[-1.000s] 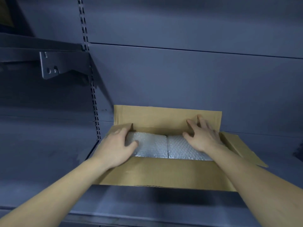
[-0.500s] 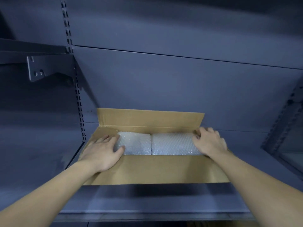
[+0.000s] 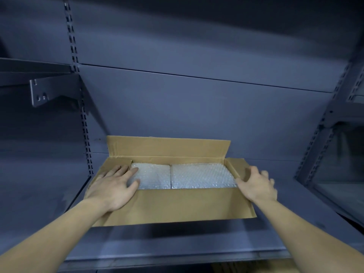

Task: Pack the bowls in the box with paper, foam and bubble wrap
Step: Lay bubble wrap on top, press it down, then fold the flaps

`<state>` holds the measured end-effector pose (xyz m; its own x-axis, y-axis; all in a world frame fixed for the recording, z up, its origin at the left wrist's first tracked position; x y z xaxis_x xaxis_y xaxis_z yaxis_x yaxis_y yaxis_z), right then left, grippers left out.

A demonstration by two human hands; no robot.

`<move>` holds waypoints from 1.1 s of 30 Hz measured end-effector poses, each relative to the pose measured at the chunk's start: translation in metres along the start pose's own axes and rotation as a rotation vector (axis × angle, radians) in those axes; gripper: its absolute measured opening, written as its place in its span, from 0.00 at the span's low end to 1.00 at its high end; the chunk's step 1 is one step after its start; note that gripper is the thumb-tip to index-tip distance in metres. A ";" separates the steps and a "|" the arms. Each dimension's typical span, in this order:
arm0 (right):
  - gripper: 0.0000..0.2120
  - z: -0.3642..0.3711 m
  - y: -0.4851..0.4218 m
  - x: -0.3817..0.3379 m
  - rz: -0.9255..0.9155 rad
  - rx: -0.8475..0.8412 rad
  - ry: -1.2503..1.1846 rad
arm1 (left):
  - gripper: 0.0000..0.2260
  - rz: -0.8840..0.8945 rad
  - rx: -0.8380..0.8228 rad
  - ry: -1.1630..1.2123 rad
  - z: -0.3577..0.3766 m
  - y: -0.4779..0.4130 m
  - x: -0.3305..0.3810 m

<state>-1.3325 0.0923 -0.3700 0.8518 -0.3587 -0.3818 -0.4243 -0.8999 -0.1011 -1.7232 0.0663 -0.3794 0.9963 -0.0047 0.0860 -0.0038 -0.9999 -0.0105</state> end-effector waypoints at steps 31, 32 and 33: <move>0.20 -0.003 0.008 -0.009 -0.285 0.402 -0.564 | 0.28 -0.007 0.023 -0.015 -0.032 -0.059 0.008; 0.19 -0.001 0.008 -0.008 -0.300 0.396 -0.568 | 0.29 -0.018 0.027 -0.011 -0.032 -0.065 0.008; 0.19 0.002 0.008 -0.007 -0.317 0.389 -0.565 | 0.29 -0.027 0.029 -0.016 -0.032 -0.069 0.007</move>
<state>-1.3425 0.0877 -0.3702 0.7082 0.1785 -0.6830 -0.3526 -0.7487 -0.5613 -1.7187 0.1351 -0.3464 0.9972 0.0227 0.0709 0.0254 -0.9990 -0.0373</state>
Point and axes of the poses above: each hand's wrist, its own y-axis away from the middle knuckle, its own z-axis out of the palm, x = y × z, the point moved 3 cm from there along -y, towards the middle knuckle, and after that the axes turned 2 degrees about -x, right-handed, at the moved point
